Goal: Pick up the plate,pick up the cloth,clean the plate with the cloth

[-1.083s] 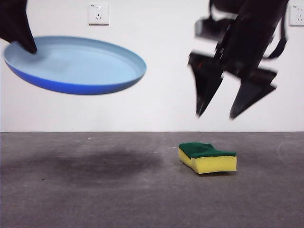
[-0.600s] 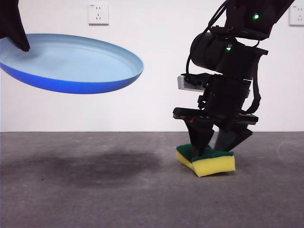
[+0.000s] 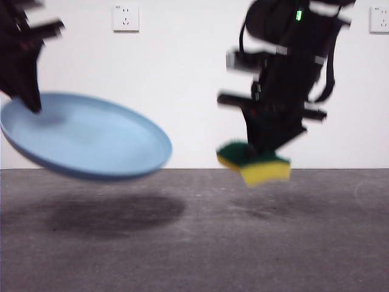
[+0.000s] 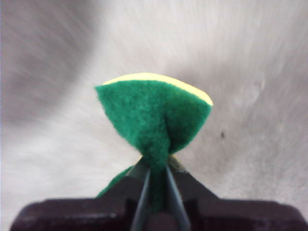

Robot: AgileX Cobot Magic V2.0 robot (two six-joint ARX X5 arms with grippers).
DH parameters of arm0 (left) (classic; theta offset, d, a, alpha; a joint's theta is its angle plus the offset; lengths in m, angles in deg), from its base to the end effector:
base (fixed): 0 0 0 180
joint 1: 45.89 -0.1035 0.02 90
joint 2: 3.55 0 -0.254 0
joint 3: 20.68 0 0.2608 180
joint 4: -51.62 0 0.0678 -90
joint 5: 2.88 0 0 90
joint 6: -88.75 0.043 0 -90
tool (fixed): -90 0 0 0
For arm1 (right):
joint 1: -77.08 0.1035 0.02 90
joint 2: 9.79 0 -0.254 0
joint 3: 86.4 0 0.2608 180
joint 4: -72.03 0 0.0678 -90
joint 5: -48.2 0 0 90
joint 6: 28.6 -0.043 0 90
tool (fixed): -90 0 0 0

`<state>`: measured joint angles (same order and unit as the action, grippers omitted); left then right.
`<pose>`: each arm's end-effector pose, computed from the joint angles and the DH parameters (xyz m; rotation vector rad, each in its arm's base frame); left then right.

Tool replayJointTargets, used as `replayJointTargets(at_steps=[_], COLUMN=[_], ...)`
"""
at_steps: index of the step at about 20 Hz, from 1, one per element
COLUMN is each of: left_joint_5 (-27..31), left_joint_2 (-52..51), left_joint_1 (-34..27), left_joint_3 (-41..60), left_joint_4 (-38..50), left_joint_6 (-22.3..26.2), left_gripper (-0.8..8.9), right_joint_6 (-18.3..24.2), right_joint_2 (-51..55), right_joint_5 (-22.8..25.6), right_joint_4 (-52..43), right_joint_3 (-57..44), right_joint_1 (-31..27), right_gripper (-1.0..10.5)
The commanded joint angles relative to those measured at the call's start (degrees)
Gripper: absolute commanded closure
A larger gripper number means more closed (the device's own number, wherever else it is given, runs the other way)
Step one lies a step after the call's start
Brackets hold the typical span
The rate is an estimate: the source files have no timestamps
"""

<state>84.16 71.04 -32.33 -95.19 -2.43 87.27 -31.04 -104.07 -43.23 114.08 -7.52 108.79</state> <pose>0.2699 -0.0674 0.2583 0.0638 0.9470 -0.2542 0.2972 0.1849 0.1942 -0.2272 0.9907 0.5071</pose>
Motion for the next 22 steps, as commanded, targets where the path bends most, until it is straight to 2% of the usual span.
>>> replayJointTargets(at_steps=[1, 6, 13, 16, 18, 20, 22], left_joint_5=[-0.7, -6.2, -6.5, -6.5, -6.5, -6.5, -6.6], left_joint_2=[4.4, 8.6, 8.6, 8.6, 8.6, 8.6, 8.6], left_joint_1=[1.6, 7.7, 15.0, 15.2, 15.2, 14.7, 14.6], left_joint_3=[0.0, 0.0, 0.0, 0.0, 0.0, 0.0, 0.0], left_joint_4=[1.8, 6.5, 11.9, 13.3, 13.6, 13.5, 13.0], left_joint_6=[0.0, -2.6, -6.5, -7.5, -7.5, -7.5, -7.5], left_gripper=[8.21, 8.21, 8.22, 8.22, 8.22, 8.21, 8.22], right_joint_6=[-2.5, -3.4, -4.8, -5.3, -5.0, -4.0, -3.1], right_joint_2=[4.1, 8.2, 3.4, 0.9, 0.2, 0.1, 0.5], right_joint_5=[-0.2, -0.1, -0.1, -0.1, 0.3, 3.2, 11.2], right_joint_4=[0.0, -1.0, -8.0, -6.1, -1.2, 4.9, 10.3], right_joint_3=[-0.2, -0.2, -0.2, -0.2, -0.2, -0.2, -0.2], right_joint_1=[1.8, 7.9, 15.3, 18.9, 20.9, 22.0, 22.0], right_gripper=[9.6, 9.6, 9.6, 9.6, 9.6, 9.6, 9.6])
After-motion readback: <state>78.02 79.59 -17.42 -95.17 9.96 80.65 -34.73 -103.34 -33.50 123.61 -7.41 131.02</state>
